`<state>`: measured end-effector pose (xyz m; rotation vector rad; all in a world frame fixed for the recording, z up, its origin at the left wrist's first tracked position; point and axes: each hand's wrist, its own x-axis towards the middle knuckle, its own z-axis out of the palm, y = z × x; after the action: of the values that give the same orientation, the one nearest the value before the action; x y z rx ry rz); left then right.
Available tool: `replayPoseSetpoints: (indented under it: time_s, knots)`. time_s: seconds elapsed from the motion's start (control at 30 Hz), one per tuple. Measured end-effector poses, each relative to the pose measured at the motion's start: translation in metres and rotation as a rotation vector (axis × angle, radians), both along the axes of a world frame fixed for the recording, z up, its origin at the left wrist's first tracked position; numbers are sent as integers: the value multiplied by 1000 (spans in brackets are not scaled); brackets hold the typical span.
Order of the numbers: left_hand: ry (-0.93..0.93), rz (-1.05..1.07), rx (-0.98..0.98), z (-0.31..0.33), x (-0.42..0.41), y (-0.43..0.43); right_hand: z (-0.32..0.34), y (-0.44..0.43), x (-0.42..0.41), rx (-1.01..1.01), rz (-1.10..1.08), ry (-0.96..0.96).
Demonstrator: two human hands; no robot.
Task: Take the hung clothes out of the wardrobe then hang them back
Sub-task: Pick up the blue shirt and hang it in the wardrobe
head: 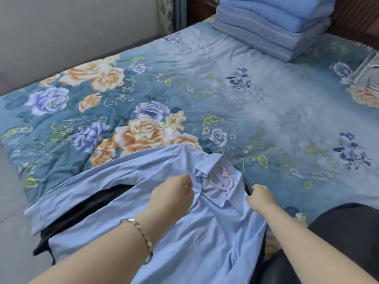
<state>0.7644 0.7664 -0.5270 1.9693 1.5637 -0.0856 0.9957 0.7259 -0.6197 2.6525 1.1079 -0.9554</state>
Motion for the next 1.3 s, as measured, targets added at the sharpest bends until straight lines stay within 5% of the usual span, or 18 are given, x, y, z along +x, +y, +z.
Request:
replayPoseSetpoints:
  time_s: [0.2,0.37,0.5,0.67,0.83,0.97,1.17,1.3]
  knots:
    - [5,23,-68,-61,18,19,-80,6,4,-96,-57,49]
    - [49,54,-107,-68,-2,11,-84,-1,-11,46,10,-71]
    - [73,89,-140,-57,-23,3,-76,5,-24,164,-250,323]
    - [73,119,-141,-57,-37,5,-60,25,-27,348,-655,433]
    - [92,153,-146,-73,-37,19,-76,44,-39,125,-304,118]
    - [83,146,-166,-87,-32,30,-88,51,-37,58,-197,50]
    - [9,190,-175,-79,-39,33,-72,42,-30,353,-313,94]
    - [-40,194,-163,-53,-58,24,-24,30,-30,570,-194,-8]
